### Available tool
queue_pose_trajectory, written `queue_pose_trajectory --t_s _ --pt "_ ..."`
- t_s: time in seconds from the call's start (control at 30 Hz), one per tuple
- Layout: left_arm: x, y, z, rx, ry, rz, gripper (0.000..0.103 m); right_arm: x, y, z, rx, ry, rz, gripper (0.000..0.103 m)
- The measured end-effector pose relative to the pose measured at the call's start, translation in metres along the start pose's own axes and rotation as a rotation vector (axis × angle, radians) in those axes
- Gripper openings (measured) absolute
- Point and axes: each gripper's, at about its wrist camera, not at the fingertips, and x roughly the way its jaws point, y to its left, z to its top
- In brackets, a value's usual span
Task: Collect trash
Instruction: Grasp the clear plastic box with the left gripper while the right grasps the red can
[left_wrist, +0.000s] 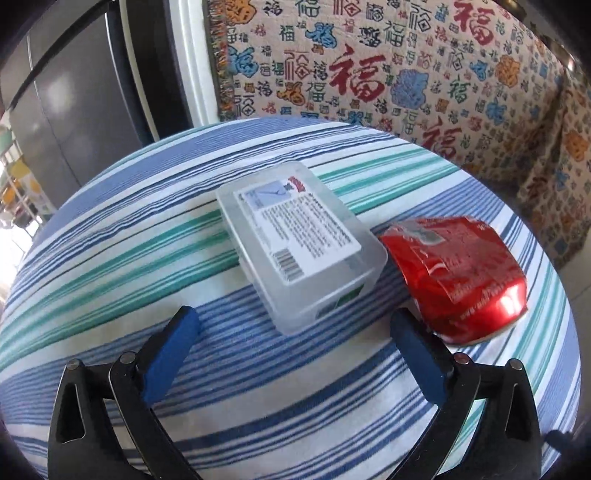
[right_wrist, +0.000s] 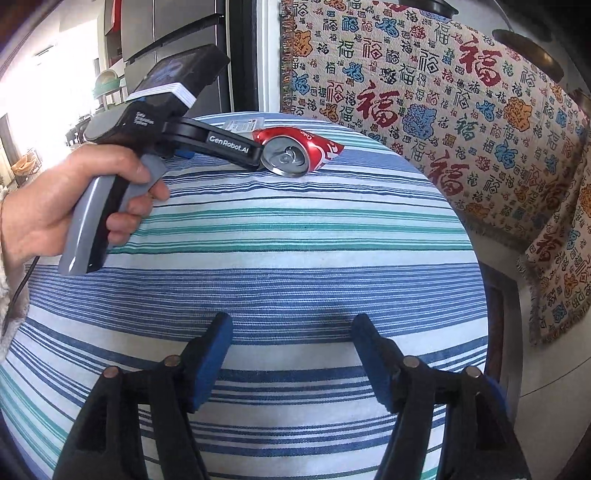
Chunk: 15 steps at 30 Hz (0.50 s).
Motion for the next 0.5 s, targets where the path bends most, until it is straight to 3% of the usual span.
queue_pose_trajectory --t_s 0.37,0.43,0.5 --pt "0.015 -0.002 0.021 -0.039 -0.004 0.028 0.102 0.001 0.000 -0.001 0.000 -0.005 -0.004 0.069" --pt "0.013 0.000 0.020 -0.054 -0.015 0.040 0.095 0.001 0.000 -0.001 0.000 -0.005 -0.003 0.069" --pt "0.009 0.004 0.020 -0.067 -0.037 0.037 0.075 0.001 0.000 -0.001 0.002 -0.005 -0.001 0.069"
